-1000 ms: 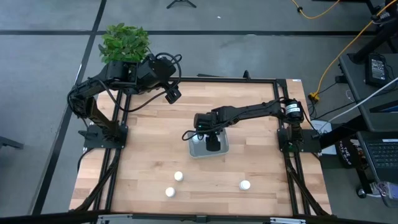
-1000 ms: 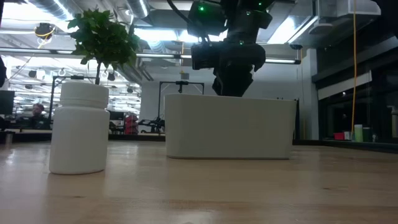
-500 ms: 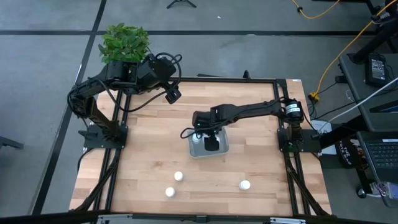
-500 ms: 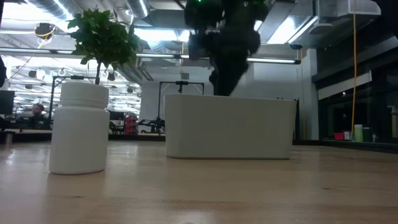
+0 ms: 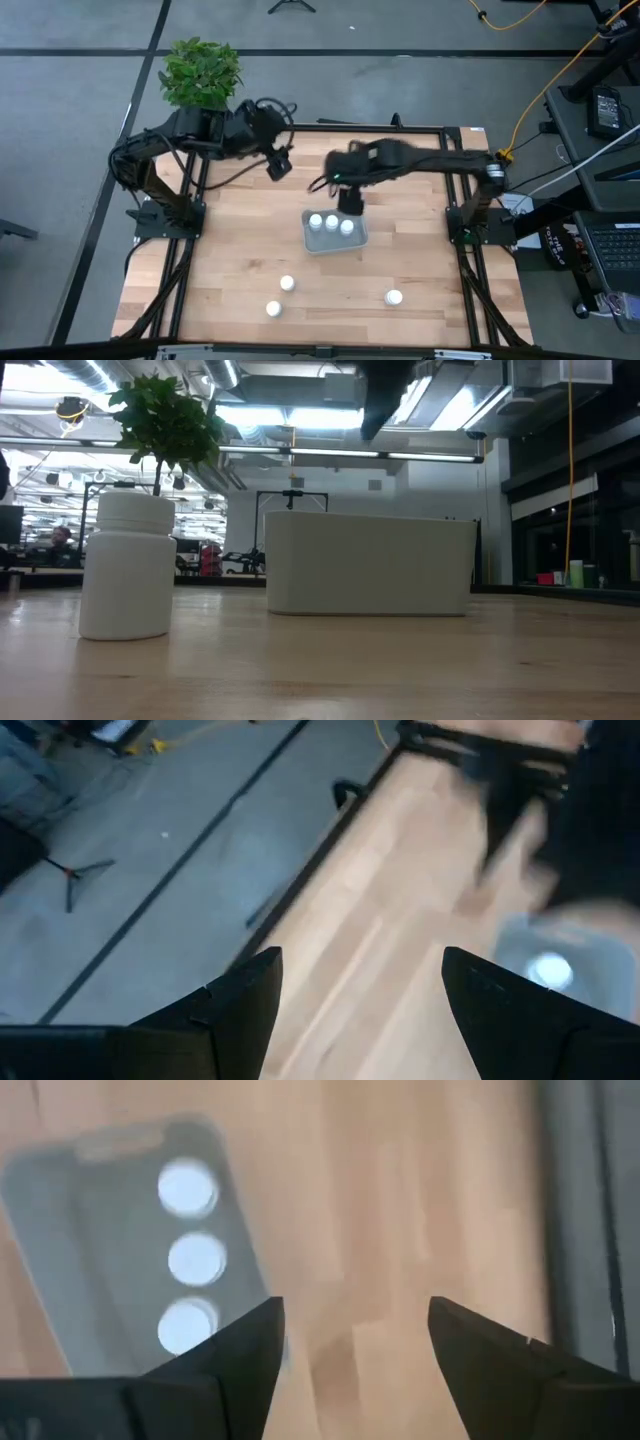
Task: Pick and place pill bottles into a basket
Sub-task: Put the white medicine bottle into the gray bin
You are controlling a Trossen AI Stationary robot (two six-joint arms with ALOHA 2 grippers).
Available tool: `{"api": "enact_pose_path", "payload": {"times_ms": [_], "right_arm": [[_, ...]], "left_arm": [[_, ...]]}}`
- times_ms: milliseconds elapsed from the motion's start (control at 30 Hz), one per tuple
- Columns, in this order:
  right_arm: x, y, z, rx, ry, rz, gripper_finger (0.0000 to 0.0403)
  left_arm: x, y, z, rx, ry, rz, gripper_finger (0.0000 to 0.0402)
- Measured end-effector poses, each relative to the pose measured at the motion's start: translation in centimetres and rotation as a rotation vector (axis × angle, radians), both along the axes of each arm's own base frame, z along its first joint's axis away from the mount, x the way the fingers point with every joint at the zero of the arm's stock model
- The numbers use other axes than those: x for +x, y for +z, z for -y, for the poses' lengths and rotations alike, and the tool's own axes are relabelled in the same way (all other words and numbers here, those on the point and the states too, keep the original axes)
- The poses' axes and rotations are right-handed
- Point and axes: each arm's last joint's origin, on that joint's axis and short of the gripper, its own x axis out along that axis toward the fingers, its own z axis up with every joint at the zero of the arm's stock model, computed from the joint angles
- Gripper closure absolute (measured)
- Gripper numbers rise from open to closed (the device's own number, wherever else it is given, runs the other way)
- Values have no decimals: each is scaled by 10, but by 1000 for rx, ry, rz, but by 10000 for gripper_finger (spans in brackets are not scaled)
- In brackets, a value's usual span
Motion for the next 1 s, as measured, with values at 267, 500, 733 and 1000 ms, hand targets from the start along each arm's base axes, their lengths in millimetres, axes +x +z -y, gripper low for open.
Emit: {"api": "enact_pose_path", "payload": {"times_ms": [267,500,733,1000], "right_arm": [[-99,67,-44,197,136,393,154],[-163,62,-115,502,223,425,154],[-162,10,-173,674,14,232,154],[-136,-56,-200,695,-336,91,154]], "left_arm": [[9,-34,45,20,-217,-194,135],[15,-59,46,90,-187,-295,134],[19,-82,27,175,-108,-415,134],[20,-99,10,238,-105,-538,134]]}}
